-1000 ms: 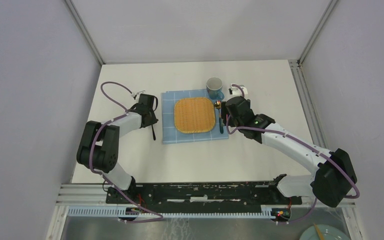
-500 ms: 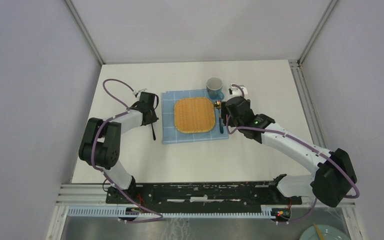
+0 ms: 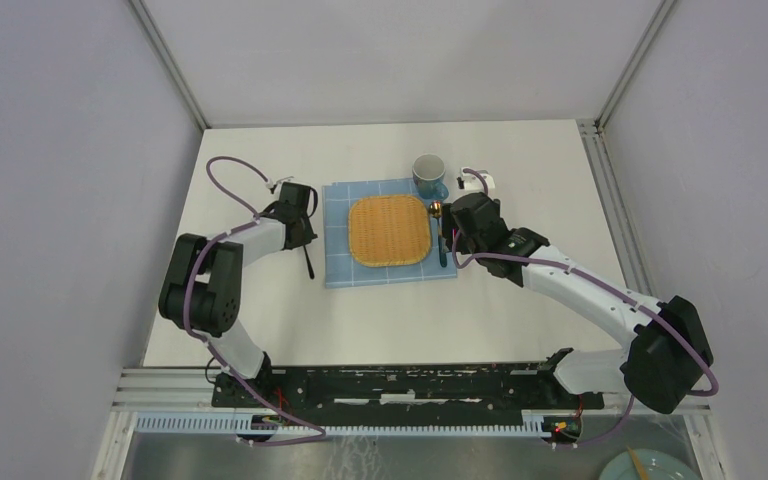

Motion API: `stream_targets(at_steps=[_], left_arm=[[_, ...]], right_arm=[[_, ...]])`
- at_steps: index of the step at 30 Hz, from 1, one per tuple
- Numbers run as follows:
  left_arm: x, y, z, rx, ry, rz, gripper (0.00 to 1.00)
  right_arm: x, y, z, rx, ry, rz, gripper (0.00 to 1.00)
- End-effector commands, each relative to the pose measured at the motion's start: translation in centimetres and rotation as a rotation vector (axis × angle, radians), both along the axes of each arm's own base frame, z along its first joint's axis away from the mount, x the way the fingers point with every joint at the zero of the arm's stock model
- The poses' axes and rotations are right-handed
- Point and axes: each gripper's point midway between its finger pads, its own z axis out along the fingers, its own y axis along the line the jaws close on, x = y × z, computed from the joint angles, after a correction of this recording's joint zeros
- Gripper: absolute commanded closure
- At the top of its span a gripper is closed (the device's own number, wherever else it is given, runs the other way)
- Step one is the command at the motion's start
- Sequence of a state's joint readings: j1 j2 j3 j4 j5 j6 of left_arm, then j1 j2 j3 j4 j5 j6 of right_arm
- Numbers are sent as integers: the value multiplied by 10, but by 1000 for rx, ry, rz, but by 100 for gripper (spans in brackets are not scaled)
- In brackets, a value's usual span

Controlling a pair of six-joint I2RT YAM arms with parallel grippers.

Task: Set the dinner table for one person
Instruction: Pick up the fork at the center of the board.

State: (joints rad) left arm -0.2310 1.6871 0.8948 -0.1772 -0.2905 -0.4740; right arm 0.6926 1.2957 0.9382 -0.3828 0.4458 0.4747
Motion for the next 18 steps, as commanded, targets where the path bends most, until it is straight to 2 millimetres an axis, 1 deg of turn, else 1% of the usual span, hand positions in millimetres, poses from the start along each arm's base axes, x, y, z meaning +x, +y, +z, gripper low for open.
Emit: stream_targets(at_steps=[1,7,18], left_arm=[[4,1,-3,18,11,-20,98],[7,2,8,27,-8,-20,98],[24,2,44,43,-56,-21,98]], right_arm=[[7,3,9,27,-35,-19,27],[8,3,7,27,-29,-19,27],[9,5,5,31,-25,-18,27]])
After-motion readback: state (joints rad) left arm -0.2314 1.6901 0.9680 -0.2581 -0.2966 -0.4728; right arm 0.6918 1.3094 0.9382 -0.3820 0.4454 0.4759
